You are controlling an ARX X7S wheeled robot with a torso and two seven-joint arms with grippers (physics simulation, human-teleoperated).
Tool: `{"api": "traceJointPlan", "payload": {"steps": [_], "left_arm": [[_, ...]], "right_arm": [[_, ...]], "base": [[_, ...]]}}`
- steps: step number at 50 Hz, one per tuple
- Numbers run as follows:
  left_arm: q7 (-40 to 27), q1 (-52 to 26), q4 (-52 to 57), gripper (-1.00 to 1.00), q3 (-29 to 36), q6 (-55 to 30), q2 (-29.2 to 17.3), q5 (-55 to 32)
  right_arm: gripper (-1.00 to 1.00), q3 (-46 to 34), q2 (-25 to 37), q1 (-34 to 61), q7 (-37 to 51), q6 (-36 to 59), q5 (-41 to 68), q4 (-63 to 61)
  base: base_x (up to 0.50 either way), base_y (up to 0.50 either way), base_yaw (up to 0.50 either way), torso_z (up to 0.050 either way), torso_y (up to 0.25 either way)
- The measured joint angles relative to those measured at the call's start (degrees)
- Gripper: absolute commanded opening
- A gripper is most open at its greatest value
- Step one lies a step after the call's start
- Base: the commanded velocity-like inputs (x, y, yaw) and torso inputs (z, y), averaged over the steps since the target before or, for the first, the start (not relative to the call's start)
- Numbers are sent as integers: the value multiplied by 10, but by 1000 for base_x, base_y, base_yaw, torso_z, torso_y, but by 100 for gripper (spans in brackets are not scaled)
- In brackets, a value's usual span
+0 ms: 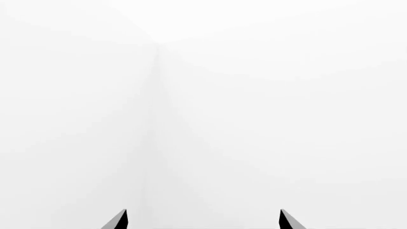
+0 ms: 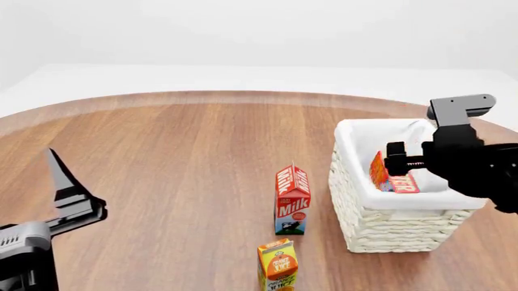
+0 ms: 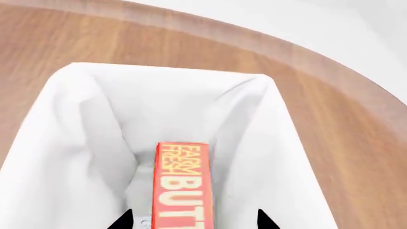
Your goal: Pick up the cream cheese box and the butter, and put them in the basket.
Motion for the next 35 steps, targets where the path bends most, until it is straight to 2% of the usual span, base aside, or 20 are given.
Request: {"api": "traceJointPlan", "payload": {"steps": [20, 25, 35], "left_arm": [[1, -3, -5, 100, 8, 1, 1, 3], [2, -4, -6, 100, 10, 1, 1, 3], [2, -5, -2, 100, 15, -2, 1, 6]], "right_arm": [[100, 4, 12, 8, 7, 10, -10, -27], [100, 24, 48, -12, 38, 24, 23, -105], [100, 101, 175, -97, 153, 9, 145, -349]], "base": [[0, 0, 0, 0, 0], [0, 0, 0, 0, 0], [0, 0, 0, 0, 0]]}}
